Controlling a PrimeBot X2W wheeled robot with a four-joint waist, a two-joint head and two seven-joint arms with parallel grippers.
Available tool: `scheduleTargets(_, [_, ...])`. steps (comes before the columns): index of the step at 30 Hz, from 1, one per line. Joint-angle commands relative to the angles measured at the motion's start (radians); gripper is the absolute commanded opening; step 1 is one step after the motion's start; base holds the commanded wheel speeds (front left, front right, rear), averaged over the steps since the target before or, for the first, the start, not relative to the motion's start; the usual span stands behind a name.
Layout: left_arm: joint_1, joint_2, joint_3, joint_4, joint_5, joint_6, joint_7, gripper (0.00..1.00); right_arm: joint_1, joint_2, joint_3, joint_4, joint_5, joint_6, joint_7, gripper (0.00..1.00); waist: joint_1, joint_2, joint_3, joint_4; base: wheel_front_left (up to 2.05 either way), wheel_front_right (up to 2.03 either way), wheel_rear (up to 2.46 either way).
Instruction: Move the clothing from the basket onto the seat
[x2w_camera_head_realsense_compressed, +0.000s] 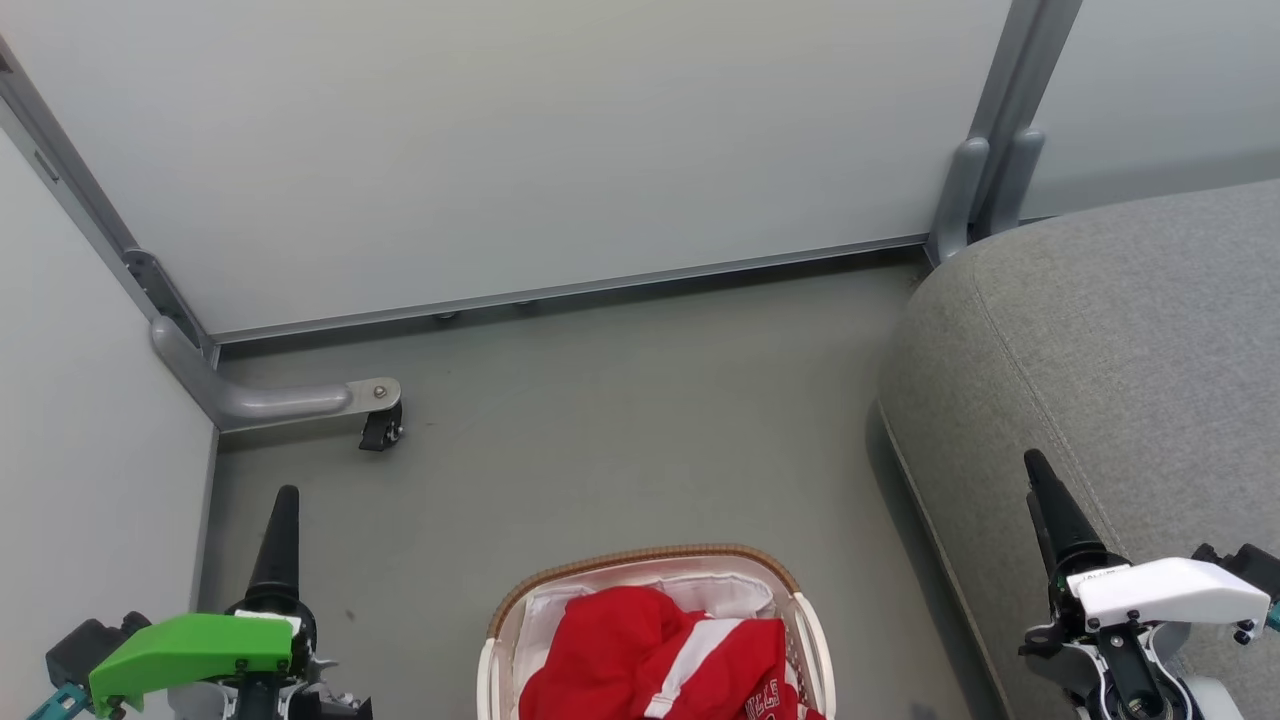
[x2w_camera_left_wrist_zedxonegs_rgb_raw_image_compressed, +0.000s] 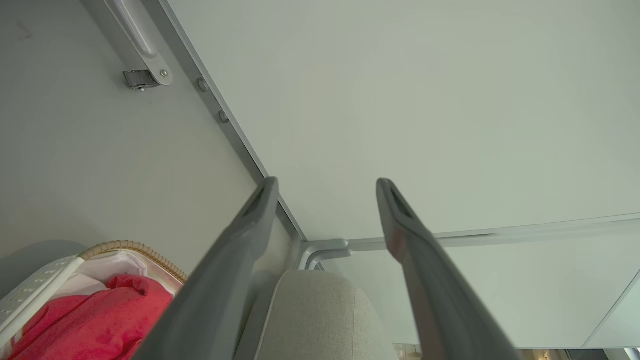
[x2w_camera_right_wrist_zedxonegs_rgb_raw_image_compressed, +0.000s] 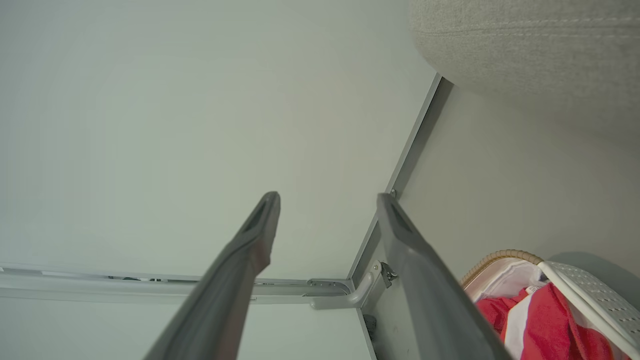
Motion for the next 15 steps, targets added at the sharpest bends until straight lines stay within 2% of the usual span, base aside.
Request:
scheduleTargets(1, [-0.031, 0.015, -0.005, -0.015, 0.046, -0.003, -0.011, 1.0, -0.032, -0.011, 0.004, -0.018, -0.041, 0.0, -0.012, 1.0, 0.0, 0.0, 0.0, 0.0, 0.0, 0.0, 0.0])
scheduleTargets(2, [-0.031, 0.019, -0.013, -0.007, 0.126, -0.004, -0.026, 1.0, -0.035, -0.01, 0.008, -0.016, -0.113, 0.0, -0.027, 1.0, 0.0, 0.0, 0.001, 0.0, 0.0, 0.0, 0.0])
scheduleTargets(4, [-0.031, 0.019, -0.013, -0.007, 0.126, -0.004, -0.026, 1.0, -0.035, -0.01, 0.008, -0.016, -0.113, 0.0, -0.027, 1.0, 0.0, 0.0, 0.001, 0.0, 0.0, 0.0, 0.0])
scheduleTargets(6, [-0.036, 0.025, -0.027, 0.002, 0.211, -0.004, -0.043, 1.0, -0.04, -0.02, 0.031, -0.002, -0.196, 0.0, -0.043, 1.0, 0.0, 0.0, 0.003, 0.0, 0.0, 0.0, 0.0])
scheduleTargets(15, [-0.043, 0.04, -0.057, 0.019, 0.378, -0.005, -0.078, 1.0, -0.055, -0.033, 0.066, 0.004, -0.369, 0.0, -0.079, 1.0, 0.0, 0.0, 0.007, 0.001, 0.0, 0.0, 0.0])
